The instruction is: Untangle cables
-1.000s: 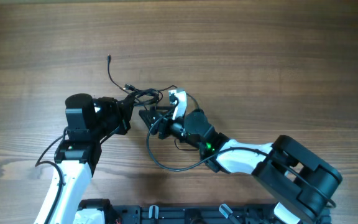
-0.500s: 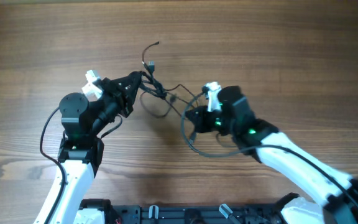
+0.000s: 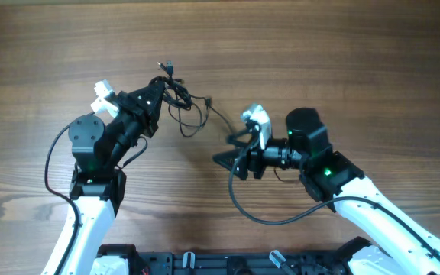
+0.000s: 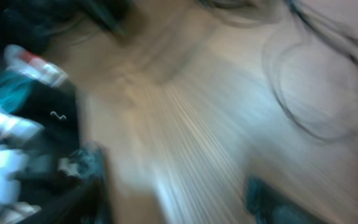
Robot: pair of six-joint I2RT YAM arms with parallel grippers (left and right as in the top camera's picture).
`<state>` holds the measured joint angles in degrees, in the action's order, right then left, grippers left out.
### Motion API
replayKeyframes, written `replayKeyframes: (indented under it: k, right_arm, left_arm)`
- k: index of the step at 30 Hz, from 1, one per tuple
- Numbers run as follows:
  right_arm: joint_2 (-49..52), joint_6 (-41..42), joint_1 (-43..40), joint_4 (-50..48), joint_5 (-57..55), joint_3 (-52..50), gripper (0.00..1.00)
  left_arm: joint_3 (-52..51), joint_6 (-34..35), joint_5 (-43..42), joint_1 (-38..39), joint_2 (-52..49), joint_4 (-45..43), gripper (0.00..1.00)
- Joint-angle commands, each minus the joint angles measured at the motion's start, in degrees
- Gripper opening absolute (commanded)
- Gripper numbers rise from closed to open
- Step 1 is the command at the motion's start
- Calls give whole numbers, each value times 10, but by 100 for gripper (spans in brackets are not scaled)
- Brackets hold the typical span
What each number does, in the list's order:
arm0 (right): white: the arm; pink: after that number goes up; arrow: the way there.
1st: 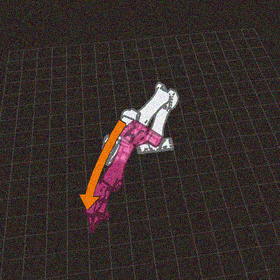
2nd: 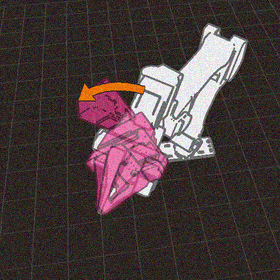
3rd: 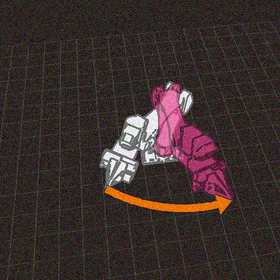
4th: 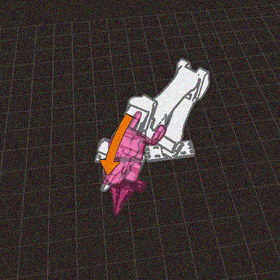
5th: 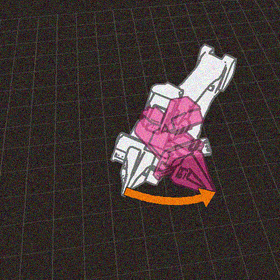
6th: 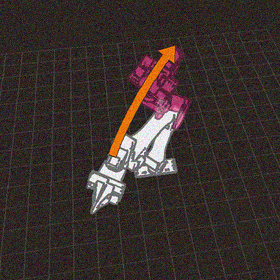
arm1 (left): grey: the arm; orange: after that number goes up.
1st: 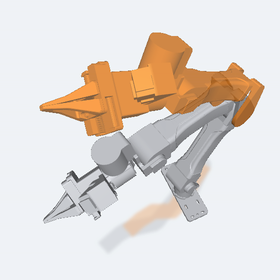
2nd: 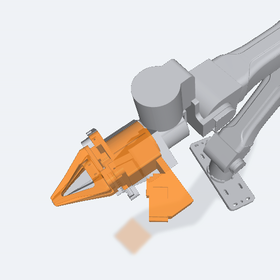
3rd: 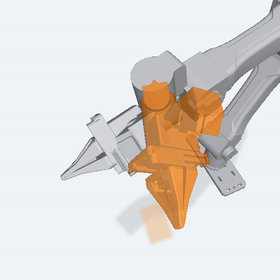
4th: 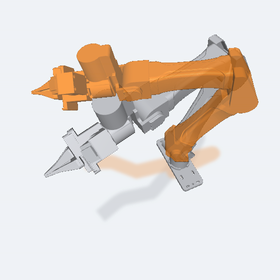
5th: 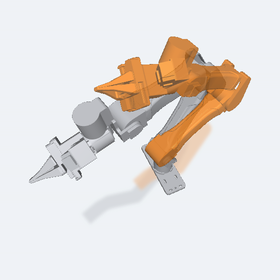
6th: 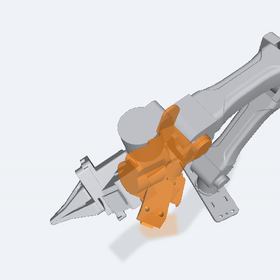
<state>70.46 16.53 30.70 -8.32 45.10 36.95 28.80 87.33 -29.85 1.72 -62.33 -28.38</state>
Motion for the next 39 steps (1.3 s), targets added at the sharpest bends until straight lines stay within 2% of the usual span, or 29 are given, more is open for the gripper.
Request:
replayKeyframes:
  k: [1,2,3,4,7,11,14,16,18,20,21,23,27,28,30,32,33,35,37,39]
  right_arm:
    - [-15,137,7,-148,137,9,63]
    - [-15,142,19,-204,137,9,63]
    - [-14,146,33,-248,113,9,67]
    - [-14,138,49,-261,64,9,70]
    - [12,107,90,-250,-74,10,68]
    - [94,162,112,-248,-177,14,65]
    - [118,197,112,-199,-304,14,61]
    - [120,193,112,-153,-367,14,64]
    - [119,150,112,-152,-381,14,70]
    - [120,33,112,-163,-381,14,74]
    - [120,-13,112,-162,-384,14,74]
    - [120,-48,112,-164,-391,14,74]
    - [135,-60,112,-178,-418,14,56]
    - [148,-60,112,-182,-452,14,55]
    - [155,-59,112,-199,-455,14,40]
    - [155,-58,112,-212,-455,14,13]
    - [155,-57,112,-209,-447,14,5]
    - [153,-36,112,-192,-382,14,4]
    - [130,-22,112,-135,-223,14,4]
    - [107,-14,112,-90,-155,14,5]
  left_arm:
    - [12,1,24,-3,5,4,4]
    - [12,1,25,-3,5,14,4]
    - [12,1,25,-3,5,31,4]
    - [12,1,25,-2,5,49,4]
    - [12,1,26,25,5,55,4]
    - [12,8,70,95,5,55,4]
    - [12,20,89,121,5,54,4]
    - [12,21,89,123,5,54,4]
    - [12,21,89,123,6,54,4]
    - [12,37,89,123,5,54,4]
    - [12,47,88,123,6,55,4]
    - [12,56,78,125,6,55,4]
    - [12,111,74,160,6,52,4]
    - [12,132,74,173,7,52,4]
    - [12,137,74,184,9,48,4]
    - [12,158,72,184,9,48,4]
    - [12,173,79,184,9,46,4]
    - [12,160,125,178,9,47,4]
    - [12,140,168,148,5,57,4]
    - [12,106,180,123,-4,58,4]
